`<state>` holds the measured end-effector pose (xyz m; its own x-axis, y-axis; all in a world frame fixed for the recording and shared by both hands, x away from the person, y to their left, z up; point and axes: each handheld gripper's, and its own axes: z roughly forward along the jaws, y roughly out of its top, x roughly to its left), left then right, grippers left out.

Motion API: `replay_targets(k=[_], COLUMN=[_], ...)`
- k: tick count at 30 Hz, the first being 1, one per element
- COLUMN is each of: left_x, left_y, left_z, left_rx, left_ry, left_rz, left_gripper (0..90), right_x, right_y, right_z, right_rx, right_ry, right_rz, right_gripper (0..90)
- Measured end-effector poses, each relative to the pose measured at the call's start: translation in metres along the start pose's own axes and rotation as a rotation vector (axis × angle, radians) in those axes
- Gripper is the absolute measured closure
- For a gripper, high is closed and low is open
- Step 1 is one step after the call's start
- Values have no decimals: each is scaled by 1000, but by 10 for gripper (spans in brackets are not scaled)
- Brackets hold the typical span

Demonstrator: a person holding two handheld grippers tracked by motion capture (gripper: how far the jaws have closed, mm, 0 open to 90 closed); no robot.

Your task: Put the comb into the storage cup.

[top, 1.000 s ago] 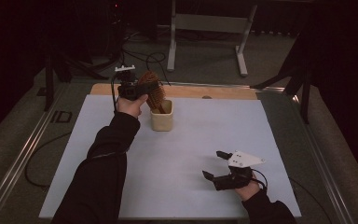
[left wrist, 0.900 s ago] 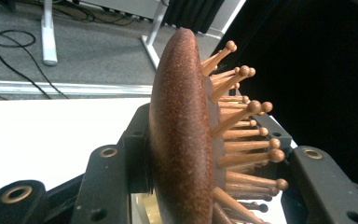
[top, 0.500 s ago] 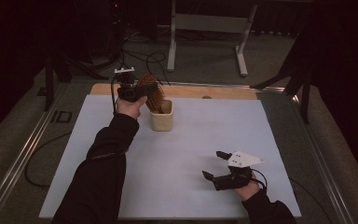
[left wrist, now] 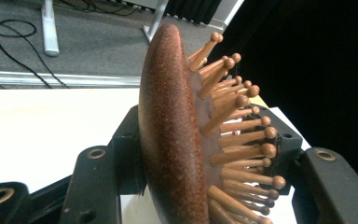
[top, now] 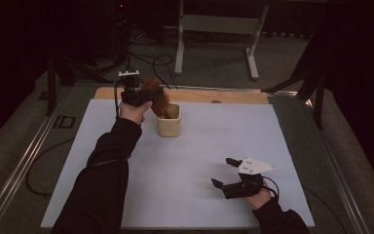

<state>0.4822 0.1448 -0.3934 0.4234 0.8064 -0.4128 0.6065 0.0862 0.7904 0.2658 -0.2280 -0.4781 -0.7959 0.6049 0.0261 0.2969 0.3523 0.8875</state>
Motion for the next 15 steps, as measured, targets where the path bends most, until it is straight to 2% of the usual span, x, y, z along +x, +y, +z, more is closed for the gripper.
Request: replay_targets(k=[4, 5, 10, 11, 12, 13, 15], left_x=[-1, -3, -2, -2, -2, -2, -4], left_y=[1, 1, 2, 4, 4, 5, 6], left_z=[0, -1, -4, -6, -6, -9, -12], left_rx=[2, 9, 3, 4, 4, 7, 9], left_ry=[11, 21, 15, 28, 28, 29, 39], left_rz=[1, 14, 18, 21, 21, 29, 41], left_gripper=[430, 423, 365, 365, 312, 312, 257], right_x=[-1, 0, -1, -1, -1, -1, -1], right_y=[0, 0, 0, 0, 0, 0, 0], right_z=[0, -1, 0, 0, 0, 0, 0], right_rx=[-3, -6, -5, -5, -5, -3, -1], right_ry=[0, -3, 1, 2, 2, 0, 0], right_rz=[-4, 3, 4, 6, 6, 9, 9], right_gripper=[107, 107, 107, 107, 107, 106, 106])
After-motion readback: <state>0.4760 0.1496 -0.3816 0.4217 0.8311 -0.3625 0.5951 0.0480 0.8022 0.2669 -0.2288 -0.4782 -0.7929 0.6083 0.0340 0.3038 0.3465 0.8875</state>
